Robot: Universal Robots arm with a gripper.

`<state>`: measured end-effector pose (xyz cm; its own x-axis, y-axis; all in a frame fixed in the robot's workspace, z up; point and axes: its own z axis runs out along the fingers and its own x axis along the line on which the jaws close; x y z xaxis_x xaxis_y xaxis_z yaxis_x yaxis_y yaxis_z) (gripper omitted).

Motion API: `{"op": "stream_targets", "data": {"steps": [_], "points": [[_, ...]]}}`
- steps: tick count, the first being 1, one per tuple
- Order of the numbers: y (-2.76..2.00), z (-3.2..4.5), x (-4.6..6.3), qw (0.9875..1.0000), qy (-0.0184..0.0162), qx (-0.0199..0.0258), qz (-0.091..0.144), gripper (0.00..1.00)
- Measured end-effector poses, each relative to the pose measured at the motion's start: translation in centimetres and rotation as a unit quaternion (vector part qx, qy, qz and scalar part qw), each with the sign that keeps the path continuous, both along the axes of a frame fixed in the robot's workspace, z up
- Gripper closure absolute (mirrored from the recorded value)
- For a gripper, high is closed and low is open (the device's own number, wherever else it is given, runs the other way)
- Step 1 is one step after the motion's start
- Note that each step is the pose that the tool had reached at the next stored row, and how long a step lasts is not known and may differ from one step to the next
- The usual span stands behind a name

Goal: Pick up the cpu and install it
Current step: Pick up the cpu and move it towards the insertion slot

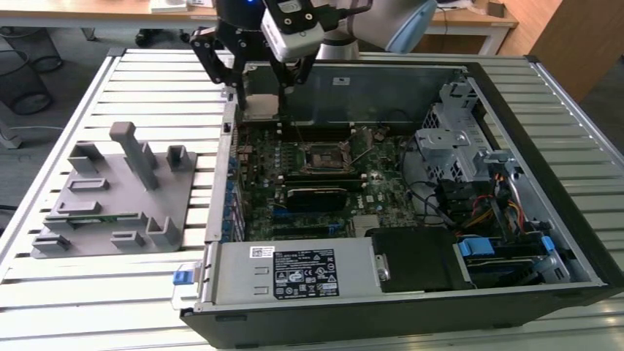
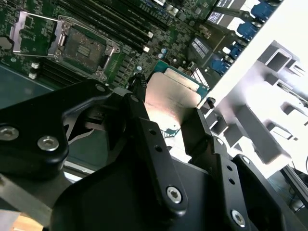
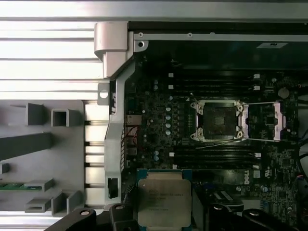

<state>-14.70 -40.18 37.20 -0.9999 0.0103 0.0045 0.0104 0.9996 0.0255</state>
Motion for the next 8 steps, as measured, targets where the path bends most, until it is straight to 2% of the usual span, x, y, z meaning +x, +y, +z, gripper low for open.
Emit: {"op": "stream_targets", "data": {"steps": [8], "points": [[0.04, 0.0, 1.8, 1.0, 0.0, 0.0, 0.0, 0.46]]}}
